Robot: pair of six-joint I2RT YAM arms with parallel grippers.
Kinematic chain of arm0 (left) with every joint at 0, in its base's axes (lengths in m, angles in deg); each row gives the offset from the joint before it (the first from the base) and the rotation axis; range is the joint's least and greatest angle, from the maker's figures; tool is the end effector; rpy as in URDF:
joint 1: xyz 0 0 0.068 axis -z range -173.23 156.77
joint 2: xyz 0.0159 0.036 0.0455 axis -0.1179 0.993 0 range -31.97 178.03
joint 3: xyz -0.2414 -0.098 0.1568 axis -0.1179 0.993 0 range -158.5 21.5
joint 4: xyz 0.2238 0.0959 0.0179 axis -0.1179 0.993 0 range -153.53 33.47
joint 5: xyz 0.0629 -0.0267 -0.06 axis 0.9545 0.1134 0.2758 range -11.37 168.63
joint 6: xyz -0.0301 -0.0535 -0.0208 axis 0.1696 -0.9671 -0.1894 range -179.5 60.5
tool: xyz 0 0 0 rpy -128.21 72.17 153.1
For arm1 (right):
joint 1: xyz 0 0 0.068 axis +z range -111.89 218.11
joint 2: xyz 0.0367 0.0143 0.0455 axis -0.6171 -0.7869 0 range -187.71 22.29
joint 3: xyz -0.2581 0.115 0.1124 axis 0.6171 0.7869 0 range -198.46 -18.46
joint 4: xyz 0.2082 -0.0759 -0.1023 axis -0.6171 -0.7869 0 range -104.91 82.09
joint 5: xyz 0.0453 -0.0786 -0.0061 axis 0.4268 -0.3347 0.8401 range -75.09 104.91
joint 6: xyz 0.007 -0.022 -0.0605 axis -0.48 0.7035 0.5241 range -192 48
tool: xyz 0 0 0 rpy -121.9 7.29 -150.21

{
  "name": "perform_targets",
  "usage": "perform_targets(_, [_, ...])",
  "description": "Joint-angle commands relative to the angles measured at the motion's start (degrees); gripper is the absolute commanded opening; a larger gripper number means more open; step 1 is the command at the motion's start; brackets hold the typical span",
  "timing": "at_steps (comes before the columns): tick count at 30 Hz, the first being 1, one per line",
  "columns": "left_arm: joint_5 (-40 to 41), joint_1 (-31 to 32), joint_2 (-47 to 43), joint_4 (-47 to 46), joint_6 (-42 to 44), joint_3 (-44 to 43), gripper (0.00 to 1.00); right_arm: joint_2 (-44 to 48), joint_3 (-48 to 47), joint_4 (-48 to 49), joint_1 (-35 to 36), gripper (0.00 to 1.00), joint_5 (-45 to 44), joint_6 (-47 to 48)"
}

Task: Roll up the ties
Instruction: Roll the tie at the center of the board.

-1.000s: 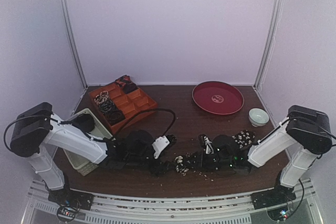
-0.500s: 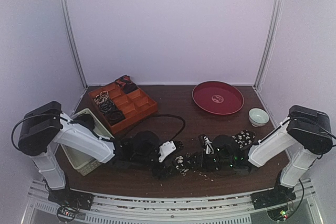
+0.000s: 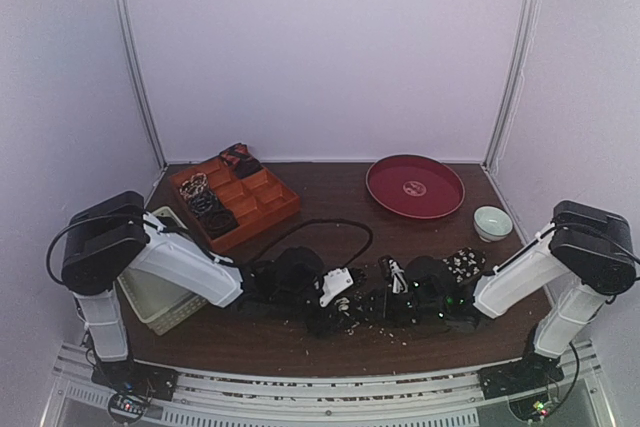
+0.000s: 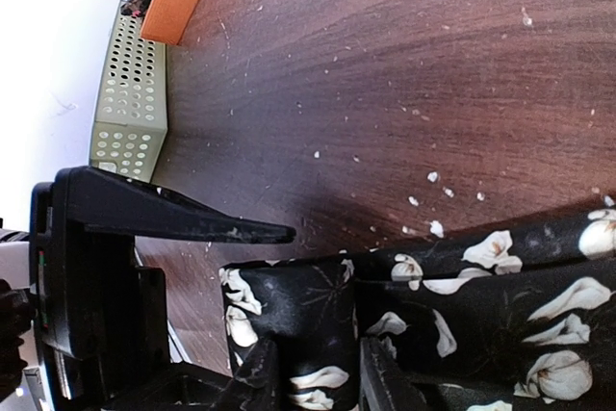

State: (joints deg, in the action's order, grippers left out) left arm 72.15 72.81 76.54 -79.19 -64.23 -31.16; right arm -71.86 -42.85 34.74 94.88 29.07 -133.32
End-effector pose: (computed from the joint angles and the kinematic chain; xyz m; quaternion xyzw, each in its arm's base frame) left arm 0.1514 -0.3548 0.1605 0.4822 0.7668 -0.2853 0.3131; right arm 0.1462 0.2457 0.1613 -0.0306 0.8485 0.4981 0.1761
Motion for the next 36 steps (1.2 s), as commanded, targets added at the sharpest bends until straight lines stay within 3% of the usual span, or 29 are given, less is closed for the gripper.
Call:
perform_targets(1, [-2.08, -0.12, 1.09, 0.05, 2.37, -1.92, 0.60, 1.33, 0.44, -2.57, -0.36, 0.31, -1.09, 0.83])
perform_targets(4, [-3.18, -0.12, 1.09, 1.17, 3.53, -2.53, 0.46, 2.70, -0.11, -4.77, -1.10, 0.33, -1.68, 1.89])
perform_targets(8, [-5.26, -0.12, 1.17, 1.09, 3.97, -2.68, 0.41, 4.73, -0.40, -6.82, -2.00, 0.36, -2.38, 3.14])
perform_targets(26, [0.20, -0.12, 1.93, 4.19, 3.31, -4.00, 0.40, 0.25, 0.47, -2.52, -2.45, 0.33, 3.43, 2.88])
perform_targets(28, [1.11, -0.12, 1.66, 4.53, 3.16, -3.86, 0.40, 0.26, 0.46, -2.49, -2.43, 0.29, 3.49, 2.99])
perform_targets(31, [3.40, -0.12, 0.75, 5.65, 1.61, -3.90, 0.52, 0.28, 0.37, -2.88, -2.41, 0.23, 3.61, 3.62])
perform_targets(36, [4.83, -0.12, -4.54, 5.71, -2.41, -0.97, 0.60, -0.41, 1.15, -2.94, -2.41, 0.22, 4.20, 5.19])
